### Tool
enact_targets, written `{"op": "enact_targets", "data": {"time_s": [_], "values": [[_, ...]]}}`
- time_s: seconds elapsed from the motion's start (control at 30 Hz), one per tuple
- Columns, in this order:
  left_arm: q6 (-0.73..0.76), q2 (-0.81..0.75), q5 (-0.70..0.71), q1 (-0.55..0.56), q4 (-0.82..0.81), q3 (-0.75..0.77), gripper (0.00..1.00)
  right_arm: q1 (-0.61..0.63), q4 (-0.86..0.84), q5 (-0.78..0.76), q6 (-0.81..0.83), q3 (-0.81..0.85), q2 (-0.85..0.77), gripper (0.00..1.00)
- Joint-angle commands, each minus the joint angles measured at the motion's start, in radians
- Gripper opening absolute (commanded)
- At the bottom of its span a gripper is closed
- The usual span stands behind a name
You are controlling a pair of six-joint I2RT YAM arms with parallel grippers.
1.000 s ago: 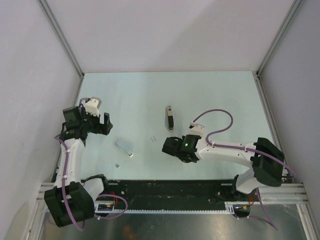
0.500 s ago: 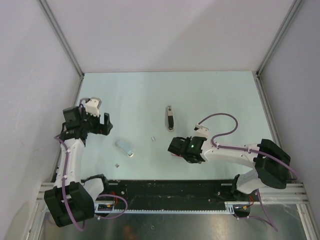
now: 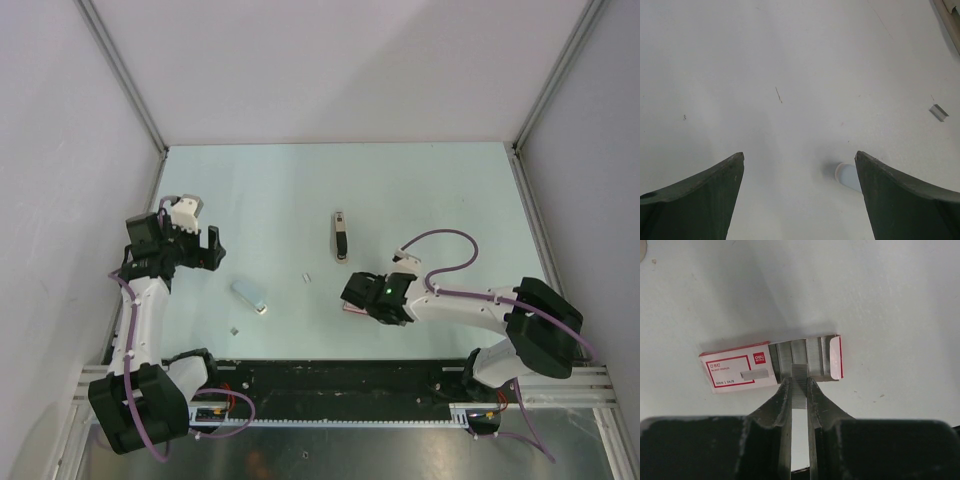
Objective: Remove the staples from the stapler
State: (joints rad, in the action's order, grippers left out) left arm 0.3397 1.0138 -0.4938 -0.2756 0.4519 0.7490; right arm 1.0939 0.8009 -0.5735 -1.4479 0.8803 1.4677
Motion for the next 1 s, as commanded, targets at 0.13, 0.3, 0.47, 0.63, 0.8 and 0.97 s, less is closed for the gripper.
{"op": "enact_targets", "data": {"time_s": [0.13,0.3,0.47,0.63,0.8,0.97], "values": [[0.004,-0.004,-0.035,-0.009,-0.002,0.028,0.97,-0.021,-0.053,0.004,0.035,-0.006,-0.004,0.0],[0.008,0.0,-0.033,-0.008,-0.002,0.024,0.97,-0.032,-0.067,0.019,0.049,-0.005,0.011,0.0],[0.011,0.003,-0.035,-0.008,-0.001,0.024,0.97,-0.039,-0.068,0.033,0.05,-0.006,0.032,0.0],[0.012,0.003,-0.035,-0.008,-0.002,0.023,0.97,-0.047,-0.077,0.045,0.054,-0.008,0.049,0.0],[0.011,0.0,-0.035,-0.008,-0.001,0.019,0.97,-0.054,-0.086,0.049,0.062,-0.009,0.049,0.0],[0.01,0.0,-0.035,-0.007,-0.001,0.018,0.97,-0.064,-0.092,0.049,0.071,-0.01,0.055,0.0]]}}
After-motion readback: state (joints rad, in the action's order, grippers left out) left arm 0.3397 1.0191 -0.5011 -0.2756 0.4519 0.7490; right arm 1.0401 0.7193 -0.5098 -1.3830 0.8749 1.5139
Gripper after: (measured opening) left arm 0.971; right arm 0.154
